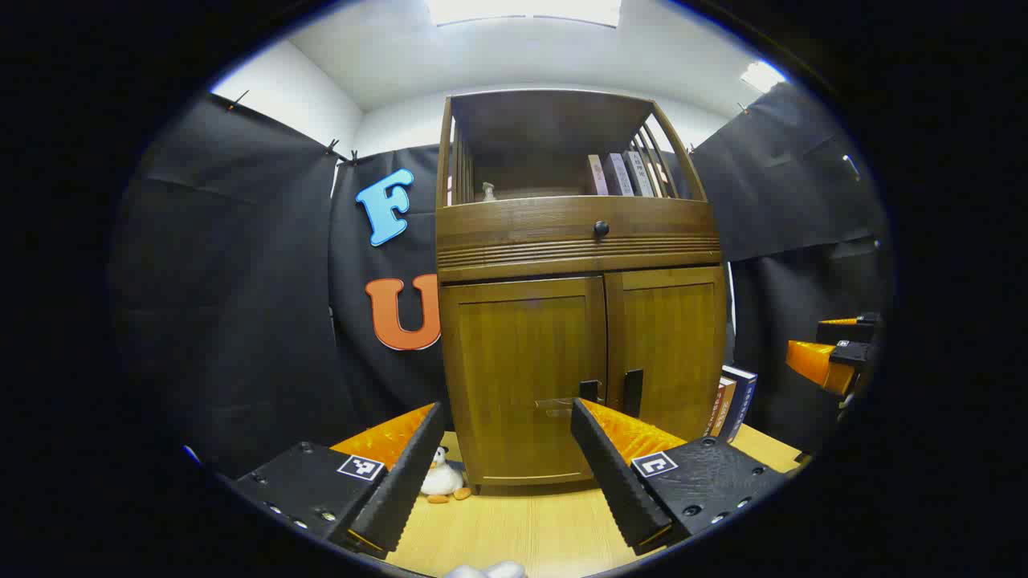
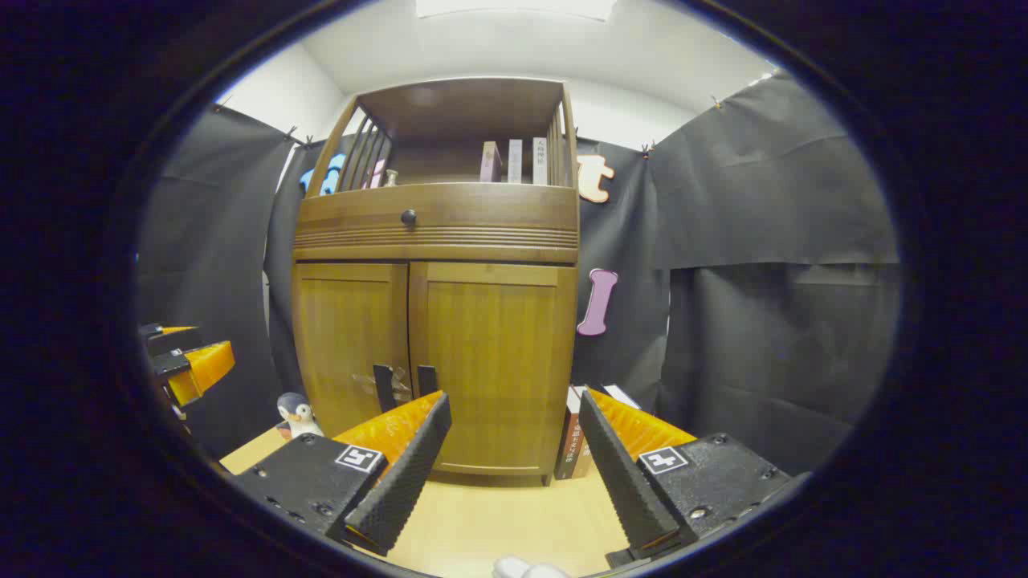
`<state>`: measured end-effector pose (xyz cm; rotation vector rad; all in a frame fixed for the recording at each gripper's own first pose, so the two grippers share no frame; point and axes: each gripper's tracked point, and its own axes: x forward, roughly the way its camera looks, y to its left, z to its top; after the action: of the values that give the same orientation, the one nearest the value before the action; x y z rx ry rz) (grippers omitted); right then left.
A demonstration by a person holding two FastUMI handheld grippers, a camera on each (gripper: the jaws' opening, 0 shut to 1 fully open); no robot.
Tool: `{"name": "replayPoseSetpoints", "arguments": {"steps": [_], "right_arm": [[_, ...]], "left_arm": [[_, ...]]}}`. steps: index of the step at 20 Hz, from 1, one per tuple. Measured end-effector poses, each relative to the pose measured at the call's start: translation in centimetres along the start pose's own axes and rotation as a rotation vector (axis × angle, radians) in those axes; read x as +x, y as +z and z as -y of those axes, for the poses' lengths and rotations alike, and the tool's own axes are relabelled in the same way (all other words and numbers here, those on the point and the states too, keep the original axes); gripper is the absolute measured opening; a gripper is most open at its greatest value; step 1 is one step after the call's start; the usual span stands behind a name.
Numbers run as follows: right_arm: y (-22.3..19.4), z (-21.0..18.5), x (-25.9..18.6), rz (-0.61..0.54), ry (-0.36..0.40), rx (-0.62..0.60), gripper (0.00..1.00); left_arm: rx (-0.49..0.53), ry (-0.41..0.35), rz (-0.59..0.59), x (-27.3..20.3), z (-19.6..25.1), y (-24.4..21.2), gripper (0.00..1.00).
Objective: Open the right door of the double-door shoe cabinet with the right hand, and open the left door with the left hand.
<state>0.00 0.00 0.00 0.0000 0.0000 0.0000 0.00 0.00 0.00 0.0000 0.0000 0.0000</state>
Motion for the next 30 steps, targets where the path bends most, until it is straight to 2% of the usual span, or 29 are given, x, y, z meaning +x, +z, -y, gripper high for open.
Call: {"name": "replayPoseSetpoints", "arguments": {"steps": [9,16,24,30], "right_arm": [[-0.2,0.0,0.2,-0.026,-0.012,0.003,0.98],[-0.5,0.0,0.7,-0.041,-0.014,-0.005,1.0],[-3.7,-1.2,4.4,-0.067,-0.029,-0.029,1.0],[-5.6,-5.1,10.9,-0.087,0.014,-0.024,1.0]], "left_arm": [[-0.004,-0.014,0.004,0.4,-0.3,0.0,0.96],[-0.006,-0.021,0.007,0.4,-0.5,0.0,0.96],[0.003,-0.013,-0.002,-0.4,-1.6,-0.3,0.96],[0.013,0.003,-0.015,-1.2,-2.7,-0.4,0.96]]}}
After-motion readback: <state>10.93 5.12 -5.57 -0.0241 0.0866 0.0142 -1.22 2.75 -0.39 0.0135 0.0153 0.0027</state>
